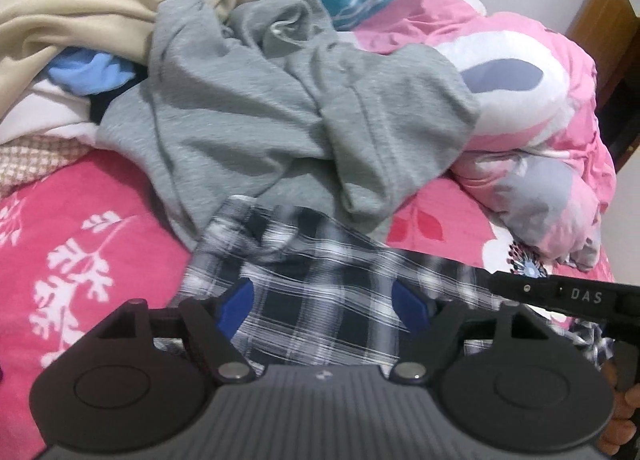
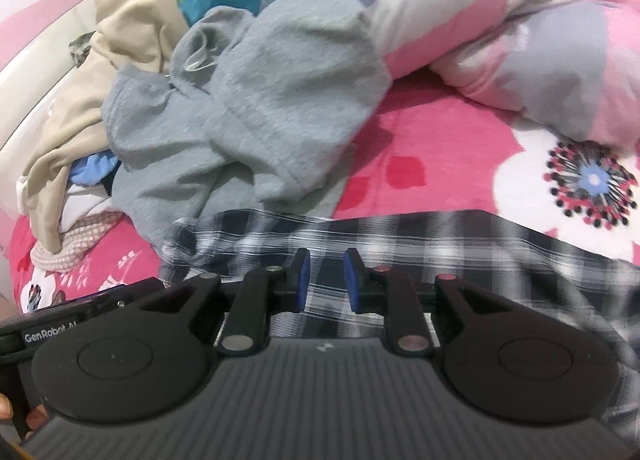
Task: Fold clothes
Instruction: 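Smooth the plaid shirt flat with the left gripper while the right gripper releases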
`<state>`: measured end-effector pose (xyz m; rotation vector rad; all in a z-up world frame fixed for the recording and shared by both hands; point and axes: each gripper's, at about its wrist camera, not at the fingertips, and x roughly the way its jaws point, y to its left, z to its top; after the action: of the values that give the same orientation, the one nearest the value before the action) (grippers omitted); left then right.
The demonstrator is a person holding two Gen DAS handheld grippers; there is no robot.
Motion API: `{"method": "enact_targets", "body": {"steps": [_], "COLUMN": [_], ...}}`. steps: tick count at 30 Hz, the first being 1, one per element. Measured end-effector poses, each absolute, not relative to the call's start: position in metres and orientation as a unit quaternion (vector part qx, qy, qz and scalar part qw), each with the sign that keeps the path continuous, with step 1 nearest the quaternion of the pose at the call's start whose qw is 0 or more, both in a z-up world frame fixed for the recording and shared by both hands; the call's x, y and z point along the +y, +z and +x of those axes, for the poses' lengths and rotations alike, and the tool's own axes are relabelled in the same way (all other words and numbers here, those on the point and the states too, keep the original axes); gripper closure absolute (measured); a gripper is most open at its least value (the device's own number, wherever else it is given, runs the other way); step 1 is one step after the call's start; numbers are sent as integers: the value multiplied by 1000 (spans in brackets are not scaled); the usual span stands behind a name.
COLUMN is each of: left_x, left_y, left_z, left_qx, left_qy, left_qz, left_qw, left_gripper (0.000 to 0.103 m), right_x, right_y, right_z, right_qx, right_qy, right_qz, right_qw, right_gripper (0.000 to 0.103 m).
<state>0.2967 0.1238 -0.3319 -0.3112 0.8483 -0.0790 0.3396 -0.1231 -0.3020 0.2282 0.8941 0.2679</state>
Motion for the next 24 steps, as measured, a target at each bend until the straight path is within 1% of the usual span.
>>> {"method": "enact_targets", "body": {"steps": [1,3,9,14,18,24], "left_x": [121,115,108,98,85,60], "left_y": [-332,-331,-333,-335,-335,-342], "left_z": [297,296,297,296,292,290], "left_qx": [409,408,416,428,416,427], "left_qy": [-37,-32,-18,-14,-31,-47], "left_qz": [-148,-144,-141,-130,-113,-114], "left_qw": [900,901,898,894,902,896], "left_gripper": [22,14,4,1,0,0], "right_x": [-126,-131,-139,-144,-148,-167], "right_y": [-303,-305,-310,-312,-313,-312], "right_z": [339,339,339,338,336,325], "right_qx": [432,435,445,450,449,448], "right_qy": [127,120,112,105,103,100], "right_qz": [114,122,132,138,140,127], "right_qw": [886,884,879,876,876,879], "right_gripper": [86,86,86,83,81,79]}}
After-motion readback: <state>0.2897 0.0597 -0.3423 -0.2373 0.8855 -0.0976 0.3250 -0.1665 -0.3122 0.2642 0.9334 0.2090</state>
